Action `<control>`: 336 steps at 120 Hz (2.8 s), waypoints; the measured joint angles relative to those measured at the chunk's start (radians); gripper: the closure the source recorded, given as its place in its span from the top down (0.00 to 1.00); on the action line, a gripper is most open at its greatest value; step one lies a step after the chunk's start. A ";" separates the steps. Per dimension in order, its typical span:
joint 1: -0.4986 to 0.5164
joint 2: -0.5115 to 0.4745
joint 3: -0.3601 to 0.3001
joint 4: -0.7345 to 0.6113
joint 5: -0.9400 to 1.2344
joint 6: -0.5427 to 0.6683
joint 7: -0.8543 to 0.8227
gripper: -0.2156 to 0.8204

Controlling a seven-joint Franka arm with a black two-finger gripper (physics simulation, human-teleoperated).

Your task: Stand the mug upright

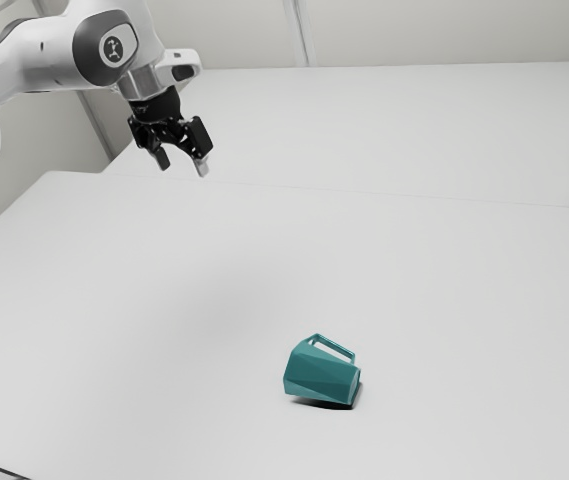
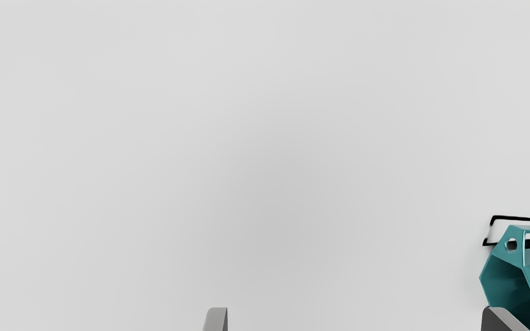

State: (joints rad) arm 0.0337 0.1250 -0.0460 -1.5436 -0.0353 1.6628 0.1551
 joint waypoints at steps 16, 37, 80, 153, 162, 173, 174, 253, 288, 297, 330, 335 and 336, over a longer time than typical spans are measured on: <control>0.000 0.000 0.000 0.000 0.000 0.006 0.004 0.79; 0.000 -0.010 0.000 -0.024 -0.002 0.007 0.009 0.79; 0.049 -0.259 -0.032 -0.396 -0.192 0.059 0.022 0.79; 0.064 -0.362 -0.078 -0.817 -0.636 0.246 0.181 0.79; 0.068 -0.355 -0.078 -0.854 -0.722 0.246 0.249 0.79; 0.067 -0.342 -0.078 -0.886 -0.788 0.247 0.325 0.79; 0.067 -0.339 -0.078 -0.887 -0.792 0.247 0.331 0.79; 0.043 -0.154 -0.107 -0.905 -1.098 0.352 0.676 0.79; 0.046 -0.102 -0.153 -0.917 -1.223 0.401 0.718 0.79; 0.050 -0.092 -0.166 -0.921 -1.252 0.407 0.725 0.79; 0.049 -0.075 -0.213 -0.920 -1.300 0.415 0.742 0.63; 0.045 -0.077 -0.214 -0.919 -1.300 0.415 0.744 0.51; 0.045 -0.077 -0.215 -0.919 -1.299 0.415 0.745 0.49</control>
State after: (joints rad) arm 0.0785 0.0481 -0.2605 -2.4624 -1.3348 2.0780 0.8997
